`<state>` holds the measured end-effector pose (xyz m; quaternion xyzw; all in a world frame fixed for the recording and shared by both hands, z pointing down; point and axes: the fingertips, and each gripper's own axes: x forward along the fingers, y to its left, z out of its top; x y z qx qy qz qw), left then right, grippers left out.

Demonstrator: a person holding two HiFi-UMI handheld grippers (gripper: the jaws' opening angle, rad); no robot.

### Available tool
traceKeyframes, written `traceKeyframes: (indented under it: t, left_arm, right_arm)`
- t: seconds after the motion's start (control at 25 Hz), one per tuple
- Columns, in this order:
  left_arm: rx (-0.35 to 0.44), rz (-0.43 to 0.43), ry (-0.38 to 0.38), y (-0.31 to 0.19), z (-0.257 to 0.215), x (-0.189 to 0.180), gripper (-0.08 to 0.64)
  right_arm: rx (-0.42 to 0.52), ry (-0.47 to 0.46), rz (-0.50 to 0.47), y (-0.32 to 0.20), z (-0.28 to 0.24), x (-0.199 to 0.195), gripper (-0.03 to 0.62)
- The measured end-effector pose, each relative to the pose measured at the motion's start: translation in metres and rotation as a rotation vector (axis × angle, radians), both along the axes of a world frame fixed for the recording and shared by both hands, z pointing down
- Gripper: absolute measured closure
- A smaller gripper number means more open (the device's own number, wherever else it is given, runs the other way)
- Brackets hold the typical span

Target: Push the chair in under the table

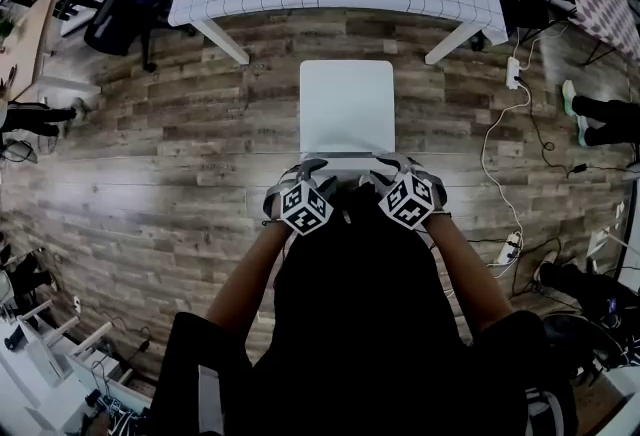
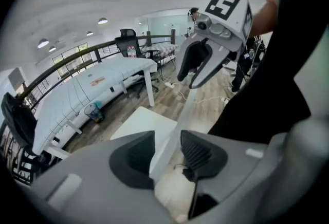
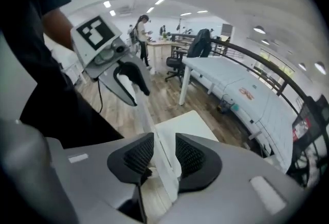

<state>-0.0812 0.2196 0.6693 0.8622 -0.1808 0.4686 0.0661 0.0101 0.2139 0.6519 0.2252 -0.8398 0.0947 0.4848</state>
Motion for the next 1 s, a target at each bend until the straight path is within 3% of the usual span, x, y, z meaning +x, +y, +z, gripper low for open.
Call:
traceKeyframes:
  t: [0.12, 0.24, 0.44, 0.48, 0.52, 0.6, 0.76, 1.0]
  left_arm:
    - [-0.024, 0.038, -0.043, 0.004, 0.013, 0.002, 0.396]
    - [-0.056, 0.075, -0.065, 0.006, 0.022, 0.012, 0.379]
    - [-0.075, 0.216, -0.207, 0.009, 0.054, 0.015, 0.380]
    - [-0.061, 0.251, -0.242, 0.009, 0.058, 0.015, 0.392]
    - [-0.047, 0.287, -0.275, 0.010, 0.063, 0.014, 0.448]
    - [-0.044, 0.335, -0.317, 0.012, 0.071, 0.014, 0.451]
    - [-0.087, 0.348, -0.356, 0.012, 0.087, 0.015, 0.443]
    - [-0.096, 0.367, -0.397, 0.012, 0.101, 0.013, 0.440]
  right_arm:
    - [-0.025, 0.117, -0.146, 0.010, 0.033, -0.002, 0.444]
    - [-0.090, 0.142, -0.177, 0.018, 0.058, -0.006, 0.423]
    - [-0.116, 0.232, -0.280, 0.023, 0.086, -0.013, 0.425]
    - [-0.117, 0.250, -0.296, 0.024, 0.093, -0.013, 0.426]
    - [-0.119, 0.267, -0.308, 0.025, 0.099, -0.012, 0.428]
    - [-0.113, 0.309, -0.330, 0.026, 0.110, -0.009, 0.425]
    - [-0.091, 0.394, -0.363, 0.025, 0.121, -0.005, 0.443]
    - [-0.108, 0.377, -0.352, 0.020, 0.121, -0.011, 0.451]
